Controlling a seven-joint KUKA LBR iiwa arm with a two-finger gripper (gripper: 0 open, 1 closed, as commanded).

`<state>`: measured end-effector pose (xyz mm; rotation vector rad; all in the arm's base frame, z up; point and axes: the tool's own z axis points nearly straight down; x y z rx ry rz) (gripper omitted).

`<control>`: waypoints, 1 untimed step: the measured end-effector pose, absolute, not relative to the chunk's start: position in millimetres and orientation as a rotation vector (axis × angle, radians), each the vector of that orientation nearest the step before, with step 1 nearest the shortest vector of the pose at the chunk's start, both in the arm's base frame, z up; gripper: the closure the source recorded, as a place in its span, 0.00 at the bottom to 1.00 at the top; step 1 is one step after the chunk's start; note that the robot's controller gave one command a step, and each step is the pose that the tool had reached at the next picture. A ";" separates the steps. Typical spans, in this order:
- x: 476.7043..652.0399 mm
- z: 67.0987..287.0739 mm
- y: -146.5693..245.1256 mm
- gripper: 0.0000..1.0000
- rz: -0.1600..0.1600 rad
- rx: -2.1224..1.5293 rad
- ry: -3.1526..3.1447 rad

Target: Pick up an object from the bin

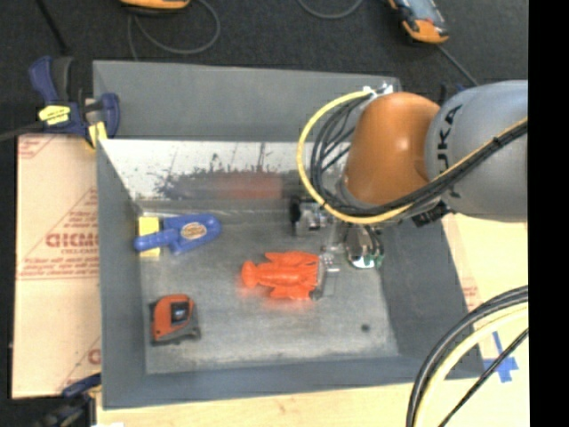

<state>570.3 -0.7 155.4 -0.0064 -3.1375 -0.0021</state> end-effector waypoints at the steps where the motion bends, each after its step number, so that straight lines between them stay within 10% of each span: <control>1: 571.8 160.1 -0.7 0.00 -0.002 -0.007 -3.145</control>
Offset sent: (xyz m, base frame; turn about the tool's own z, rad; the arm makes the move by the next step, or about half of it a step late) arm -0.0187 0.0062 -0.0703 -0.0030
